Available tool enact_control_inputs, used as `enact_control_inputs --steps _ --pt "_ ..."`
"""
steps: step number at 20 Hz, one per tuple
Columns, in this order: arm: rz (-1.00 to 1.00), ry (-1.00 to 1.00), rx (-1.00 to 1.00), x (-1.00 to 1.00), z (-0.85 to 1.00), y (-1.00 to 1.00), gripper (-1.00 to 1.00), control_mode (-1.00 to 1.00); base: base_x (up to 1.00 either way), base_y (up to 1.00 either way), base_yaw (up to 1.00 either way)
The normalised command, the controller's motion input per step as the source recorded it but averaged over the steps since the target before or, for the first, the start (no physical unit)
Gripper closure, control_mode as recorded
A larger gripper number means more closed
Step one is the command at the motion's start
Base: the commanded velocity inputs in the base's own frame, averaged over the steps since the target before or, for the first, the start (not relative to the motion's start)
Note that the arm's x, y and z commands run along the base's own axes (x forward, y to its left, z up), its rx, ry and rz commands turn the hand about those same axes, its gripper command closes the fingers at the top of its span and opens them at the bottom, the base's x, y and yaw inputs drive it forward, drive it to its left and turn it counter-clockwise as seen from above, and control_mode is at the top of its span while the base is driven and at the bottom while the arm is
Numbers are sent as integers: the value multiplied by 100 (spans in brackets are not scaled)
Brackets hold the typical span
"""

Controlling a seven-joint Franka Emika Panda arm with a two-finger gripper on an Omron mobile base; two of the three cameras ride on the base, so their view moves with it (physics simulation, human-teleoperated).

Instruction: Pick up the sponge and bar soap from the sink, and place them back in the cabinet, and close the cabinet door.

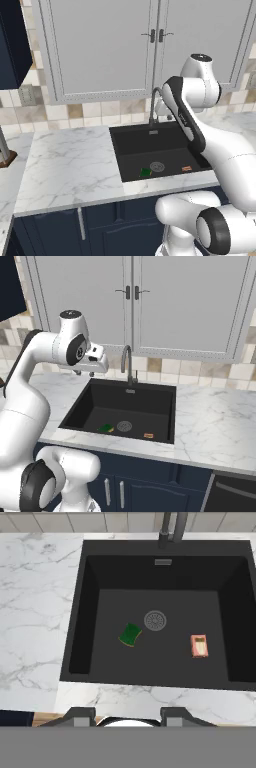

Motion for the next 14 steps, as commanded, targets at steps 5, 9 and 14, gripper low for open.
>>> enact_control_inputs --steps 5,9,14 --pt "0 6 0 0 0 0 -100 -100 0 0 0" --pt "0 8 0 8 -4 0 -100 -100 0 0 0" --pt "0 1 0 12 -17 0 -100 -100 0 0 0"
